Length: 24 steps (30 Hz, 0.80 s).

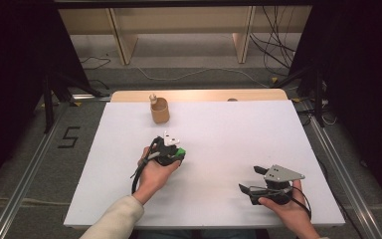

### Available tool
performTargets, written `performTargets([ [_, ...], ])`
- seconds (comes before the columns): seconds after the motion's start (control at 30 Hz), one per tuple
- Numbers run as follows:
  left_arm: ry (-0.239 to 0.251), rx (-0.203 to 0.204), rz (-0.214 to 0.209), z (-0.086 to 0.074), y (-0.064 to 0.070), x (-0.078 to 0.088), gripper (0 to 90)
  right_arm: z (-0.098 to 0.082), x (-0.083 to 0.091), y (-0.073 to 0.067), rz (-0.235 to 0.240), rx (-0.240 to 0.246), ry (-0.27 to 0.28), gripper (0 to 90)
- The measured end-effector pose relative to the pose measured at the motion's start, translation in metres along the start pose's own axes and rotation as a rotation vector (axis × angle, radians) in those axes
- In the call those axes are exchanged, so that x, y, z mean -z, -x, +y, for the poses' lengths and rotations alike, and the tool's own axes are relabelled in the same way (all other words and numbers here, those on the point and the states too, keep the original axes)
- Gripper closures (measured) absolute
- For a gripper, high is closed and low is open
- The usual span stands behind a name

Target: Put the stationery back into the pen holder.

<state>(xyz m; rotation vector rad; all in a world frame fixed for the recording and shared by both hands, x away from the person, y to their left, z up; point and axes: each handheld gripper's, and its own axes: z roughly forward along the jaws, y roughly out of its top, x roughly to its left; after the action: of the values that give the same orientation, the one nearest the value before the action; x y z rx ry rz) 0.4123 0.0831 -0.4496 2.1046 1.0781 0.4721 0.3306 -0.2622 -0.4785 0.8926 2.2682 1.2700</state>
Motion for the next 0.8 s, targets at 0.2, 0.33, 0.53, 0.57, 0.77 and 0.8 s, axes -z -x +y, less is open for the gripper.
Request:
performTargets([
  [0.2,0.058,-0.008,0.005,0.0,-0.002,0.002,67.0,0.0,0.0,0.0,0.001,-0.001,-0.001,17.4],
  [0.33,0.099,-0.014,0.0,0.001,-0.003,0.004,67.0,0.0,0.001,0.0,-0.001,0.001,-0.004,17.4],
  [0.53,0.171,-0.027,0.01,0.003,-0.003,0.009,67.0,0.0,0.001,0.0,-0.002,0.001,-0.004,17.4],
  [0.57,0.182,-0.029,0.011,0.003,-0.004,0.009,67.0,0.0,0.001,0.0,-0.002,0.001,-0.004,17.4],
  [0.77,0.213,-0.034,0.009,0.004,-0.006,0.012,67.0,0.0,0.001,0.001,-0.003,0.003,-0.001,17.4],
  [0.8,0.217,-0.034,0.011,0.004,-0.006,0.012,67.0,0.0,0.001,0.001,-0.004,0.002,0.002,17.4],
])
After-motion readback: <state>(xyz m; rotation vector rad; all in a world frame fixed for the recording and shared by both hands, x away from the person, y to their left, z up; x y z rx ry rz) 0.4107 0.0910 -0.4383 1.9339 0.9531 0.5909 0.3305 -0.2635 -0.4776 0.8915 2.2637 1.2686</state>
